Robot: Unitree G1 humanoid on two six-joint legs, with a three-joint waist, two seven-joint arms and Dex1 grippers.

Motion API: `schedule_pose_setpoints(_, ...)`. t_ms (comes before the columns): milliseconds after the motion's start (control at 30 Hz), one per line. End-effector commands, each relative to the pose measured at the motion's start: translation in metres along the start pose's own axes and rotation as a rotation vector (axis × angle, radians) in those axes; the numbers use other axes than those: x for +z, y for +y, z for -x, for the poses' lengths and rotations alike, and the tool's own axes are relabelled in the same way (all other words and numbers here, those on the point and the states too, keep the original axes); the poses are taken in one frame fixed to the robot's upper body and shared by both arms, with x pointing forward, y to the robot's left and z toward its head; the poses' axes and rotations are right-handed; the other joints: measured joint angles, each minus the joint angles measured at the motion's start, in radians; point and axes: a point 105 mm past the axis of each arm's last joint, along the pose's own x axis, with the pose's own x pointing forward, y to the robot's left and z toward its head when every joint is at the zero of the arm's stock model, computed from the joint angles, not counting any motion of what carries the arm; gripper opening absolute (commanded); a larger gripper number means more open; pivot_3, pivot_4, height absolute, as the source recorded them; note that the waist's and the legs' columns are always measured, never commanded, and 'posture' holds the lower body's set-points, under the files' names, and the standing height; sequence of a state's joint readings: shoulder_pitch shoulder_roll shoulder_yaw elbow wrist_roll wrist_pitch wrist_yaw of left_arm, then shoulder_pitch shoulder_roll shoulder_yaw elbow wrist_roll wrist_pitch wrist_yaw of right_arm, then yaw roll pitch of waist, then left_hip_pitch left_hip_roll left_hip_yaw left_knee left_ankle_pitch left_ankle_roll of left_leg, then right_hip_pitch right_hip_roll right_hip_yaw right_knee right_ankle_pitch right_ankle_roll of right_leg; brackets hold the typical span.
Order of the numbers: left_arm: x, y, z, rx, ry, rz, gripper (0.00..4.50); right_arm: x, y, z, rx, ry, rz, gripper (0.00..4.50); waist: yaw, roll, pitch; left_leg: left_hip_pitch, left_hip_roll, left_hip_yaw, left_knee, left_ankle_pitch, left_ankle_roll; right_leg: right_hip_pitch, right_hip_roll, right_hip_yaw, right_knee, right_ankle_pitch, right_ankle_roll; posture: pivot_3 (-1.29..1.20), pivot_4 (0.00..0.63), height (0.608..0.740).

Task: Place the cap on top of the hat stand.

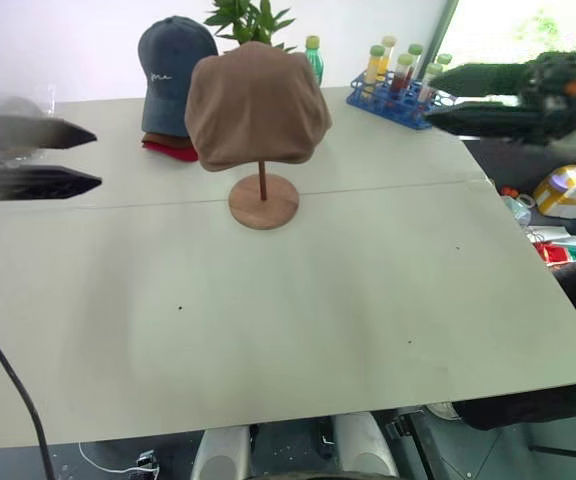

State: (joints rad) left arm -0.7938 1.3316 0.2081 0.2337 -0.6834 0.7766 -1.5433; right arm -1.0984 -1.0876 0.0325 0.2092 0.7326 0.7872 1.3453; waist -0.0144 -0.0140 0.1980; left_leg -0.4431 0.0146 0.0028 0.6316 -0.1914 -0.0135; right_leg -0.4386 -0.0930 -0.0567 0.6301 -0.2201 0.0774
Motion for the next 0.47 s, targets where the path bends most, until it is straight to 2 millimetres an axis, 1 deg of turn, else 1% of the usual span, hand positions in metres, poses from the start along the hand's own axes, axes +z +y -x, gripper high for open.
schedule_pose_setpoints(33,0.015,0.0,0.012,0.034,0.009,-0.078,4.33,0.002,-0.003,0.008,0.018,0.047,0.009,3.27,0.0,0.0,0.0,0.0,0.0,0.001,0.0,0.0,0.0,-0.001,0.0,0.001,0.0,0.0,0.0,0.0,0.15,0.74)
schedule_pose_setpoints(67,0.016,0.0,0.012,0.034,0.012,-0.082,4.33,0.002,-0.003,0.008,0.031,0.055,0.002,3.61,0.0,0.0,0.0,0.0,0.0,0.002,0.0,0.0,0.0,-0.001,0.0,0.001,0.001,0.0,0.0,0.0,0.15,0.74)
schedule_pose_setpoints(133,0.017,-0.001,0.012,0.029,0.018,-0.086,4.33,-0.001,-0.003,0.007,0.044,0.079,0.017,4.46,0.001,0.0,0.0,-0.001,0.0,0.003,-0.001,0.0,0.0,-0.002,0.0,0.002,0.001,0.001,0.001,0.0,0.15,0.74)
schedule_pose_setpoints(233,0.018,-0.002,0.01,0.017,0.029,-0.09,4.33,-0.008,-0.006,0.005,0.035,0.111,0.06,4.46,0.0,0.0,0.0,-0.001,0.0,0.003,-0.001,0.0,0.0,-0.003,0.0,0.002,0.001,0.001,0.002,0.0,0.15,0.74)
schedule_pose_setpoints(467,0.018,-0.003,0.006,0.009,0.033,-0.097,4.33,-0.011,-0.009,0.006,0.023,0.121,0.079,4.46,0.0,0.0,0.0,-0.001,0.0,0.004,0.0,0.0,0.0,-0.003,0.0,0.002,0.001,0.002,0.003,0.0,0.15,0.74)
